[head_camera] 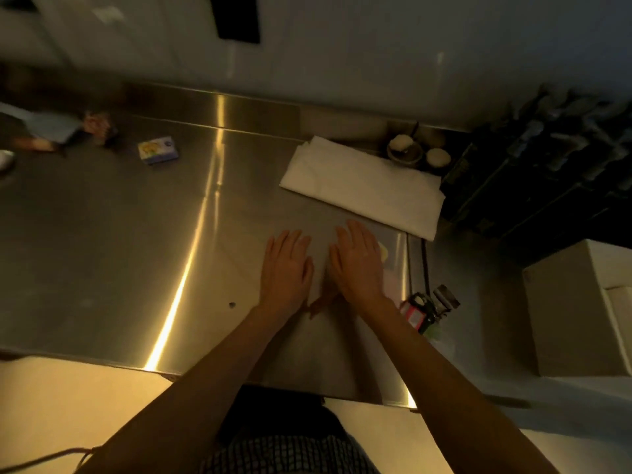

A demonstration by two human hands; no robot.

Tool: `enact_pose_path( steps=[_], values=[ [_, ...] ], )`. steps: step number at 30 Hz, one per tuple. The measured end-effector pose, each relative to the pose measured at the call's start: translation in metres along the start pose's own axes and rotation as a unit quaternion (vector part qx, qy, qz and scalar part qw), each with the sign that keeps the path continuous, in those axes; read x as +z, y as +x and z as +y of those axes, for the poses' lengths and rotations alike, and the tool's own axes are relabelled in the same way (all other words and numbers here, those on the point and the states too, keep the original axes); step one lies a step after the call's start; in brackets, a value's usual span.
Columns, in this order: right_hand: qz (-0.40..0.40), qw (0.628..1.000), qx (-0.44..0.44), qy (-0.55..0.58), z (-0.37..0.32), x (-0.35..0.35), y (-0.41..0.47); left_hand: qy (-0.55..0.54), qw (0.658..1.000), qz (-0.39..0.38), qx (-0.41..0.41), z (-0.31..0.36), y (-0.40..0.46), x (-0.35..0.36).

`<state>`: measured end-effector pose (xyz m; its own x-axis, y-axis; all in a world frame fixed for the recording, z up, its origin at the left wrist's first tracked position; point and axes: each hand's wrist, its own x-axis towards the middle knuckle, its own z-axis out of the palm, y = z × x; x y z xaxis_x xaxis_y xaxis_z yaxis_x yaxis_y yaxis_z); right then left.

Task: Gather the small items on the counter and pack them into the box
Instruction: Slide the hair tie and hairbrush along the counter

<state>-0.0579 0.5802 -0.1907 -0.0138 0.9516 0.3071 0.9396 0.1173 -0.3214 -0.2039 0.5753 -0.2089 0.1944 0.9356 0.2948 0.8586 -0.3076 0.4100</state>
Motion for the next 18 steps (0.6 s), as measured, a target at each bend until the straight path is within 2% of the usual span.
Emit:
enact_pose_path(
  steps=[8,11,15,18],
  values=[
    [-0.033,0.990,-0.118,0.064,-0.078,0.026,0.046,0.087,0.987,0.115,-0.078,-0.074,-0.003,-0.072],
    [-0.051,0.985,-0.148,0.068,-0.099,0.047,0.053,0.124,0.977,0.123,-0.119,-0.100,-0.017,-0.095],
    [-0.085,0.978,-0.168,0.090,-0.132,0.069,0.058,0.154,0.967,0.095,-0.177,-0.135,-0.036,-0.111],
    [-0.077,0.976,-0.185,0.092,-0.160,0.077,0.059,0.155,0.963,0.084,-0.203,-0.158,-0.042,-0.115]
  ],
)
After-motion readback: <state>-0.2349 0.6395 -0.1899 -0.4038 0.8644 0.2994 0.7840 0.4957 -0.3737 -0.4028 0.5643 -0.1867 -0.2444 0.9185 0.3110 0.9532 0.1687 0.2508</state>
